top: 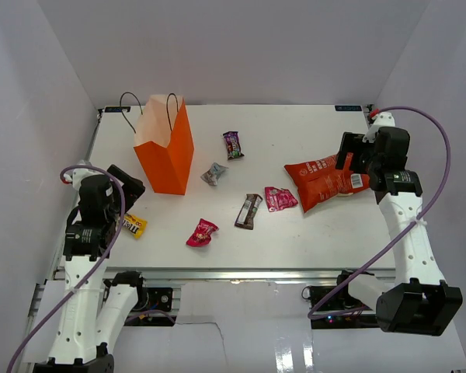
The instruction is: Place the snacks into the paper bag
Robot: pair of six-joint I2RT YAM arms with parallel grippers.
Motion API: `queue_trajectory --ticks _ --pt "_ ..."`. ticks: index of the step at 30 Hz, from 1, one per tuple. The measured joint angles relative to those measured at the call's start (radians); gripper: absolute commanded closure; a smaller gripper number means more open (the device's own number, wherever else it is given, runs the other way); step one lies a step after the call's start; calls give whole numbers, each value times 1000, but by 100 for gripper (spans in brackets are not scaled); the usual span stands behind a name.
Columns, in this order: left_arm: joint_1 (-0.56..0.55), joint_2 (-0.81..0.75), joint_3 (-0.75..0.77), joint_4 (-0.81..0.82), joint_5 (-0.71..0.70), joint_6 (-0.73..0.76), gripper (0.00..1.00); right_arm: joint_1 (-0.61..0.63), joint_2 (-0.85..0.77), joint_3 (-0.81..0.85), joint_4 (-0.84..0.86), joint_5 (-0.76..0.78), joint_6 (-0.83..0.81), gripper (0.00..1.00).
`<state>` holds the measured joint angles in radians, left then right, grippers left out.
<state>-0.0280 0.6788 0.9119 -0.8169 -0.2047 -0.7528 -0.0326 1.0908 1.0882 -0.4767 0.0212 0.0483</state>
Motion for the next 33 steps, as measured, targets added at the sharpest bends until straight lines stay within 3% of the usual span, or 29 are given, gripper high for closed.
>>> queue_trajectory --ticks 4,15,26,33 --pt "0 -9 0 -5 -10 -5 2 -1 8 18 1 -103 -45 10" --pt "1 31 -42 -48 -11 -73 2 33 69 79 -188 -650 -568 10" --pt "175 270 -71 -170 10 -224 5 33 161 27 -229 -732 -657 9" --pt "221 444 -169 -128 17 -237 12 33 204 17 -222 -766 -669 9"
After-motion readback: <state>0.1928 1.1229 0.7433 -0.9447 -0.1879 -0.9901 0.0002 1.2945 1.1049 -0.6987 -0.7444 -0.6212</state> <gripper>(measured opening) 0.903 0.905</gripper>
